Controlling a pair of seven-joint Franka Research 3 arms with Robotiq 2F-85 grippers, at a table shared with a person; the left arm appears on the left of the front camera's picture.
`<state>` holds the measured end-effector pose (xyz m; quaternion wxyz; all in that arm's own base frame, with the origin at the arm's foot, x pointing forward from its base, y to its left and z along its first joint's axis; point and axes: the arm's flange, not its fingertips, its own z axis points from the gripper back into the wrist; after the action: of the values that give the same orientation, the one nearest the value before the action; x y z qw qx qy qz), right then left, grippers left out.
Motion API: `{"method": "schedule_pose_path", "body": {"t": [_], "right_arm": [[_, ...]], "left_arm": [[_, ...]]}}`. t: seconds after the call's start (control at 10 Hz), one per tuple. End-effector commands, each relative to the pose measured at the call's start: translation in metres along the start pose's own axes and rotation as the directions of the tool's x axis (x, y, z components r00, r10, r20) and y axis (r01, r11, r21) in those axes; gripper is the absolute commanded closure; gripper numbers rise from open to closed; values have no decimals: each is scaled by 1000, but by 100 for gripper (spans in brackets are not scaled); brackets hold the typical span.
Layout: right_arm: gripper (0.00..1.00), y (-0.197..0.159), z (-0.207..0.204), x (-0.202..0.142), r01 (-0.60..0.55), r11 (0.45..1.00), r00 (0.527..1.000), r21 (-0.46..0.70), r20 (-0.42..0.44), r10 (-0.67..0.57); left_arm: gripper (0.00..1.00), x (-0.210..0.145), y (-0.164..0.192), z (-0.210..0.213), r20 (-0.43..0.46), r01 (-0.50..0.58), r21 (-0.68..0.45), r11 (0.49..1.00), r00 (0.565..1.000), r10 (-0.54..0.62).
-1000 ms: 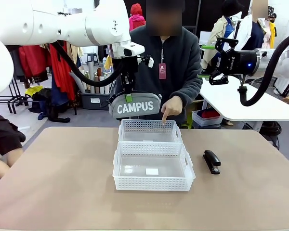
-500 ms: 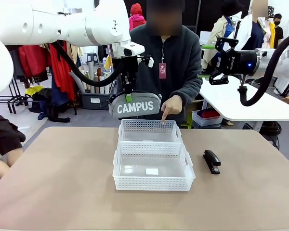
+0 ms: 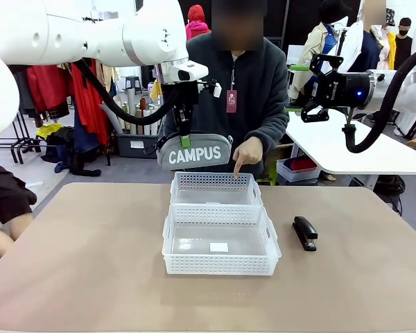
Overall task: Distribute items into two baskets.
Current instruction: Place the picked Pencil pouch into the Organizing basket as instructed by the person.
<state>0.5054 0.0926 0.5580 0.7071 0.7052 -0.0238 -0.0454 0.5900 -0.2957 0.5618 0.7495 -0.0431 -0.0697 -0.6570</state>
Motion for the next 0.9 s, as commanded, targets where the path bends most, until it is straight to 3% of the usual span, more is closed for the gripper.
{"method": "schedule_pose_path", "body": {"t": [0.0,0.4,0.8], "right_arm": [[0,1,1,-1,-5,1000,1000,-3,-1,5],[0,1,1,-1,-5,1000,1000,-3,-1,5],[0,1,1,-1,-5,1000,1000,-3,-1,5]], "left_arm": [[100,14,12,-6,-8,49,-17,999,999,-49],[100,45,24,-42,32,69,-54,996,997,-67],[100,61,36,-93,-13,100,-5,995,995,-101]]}}
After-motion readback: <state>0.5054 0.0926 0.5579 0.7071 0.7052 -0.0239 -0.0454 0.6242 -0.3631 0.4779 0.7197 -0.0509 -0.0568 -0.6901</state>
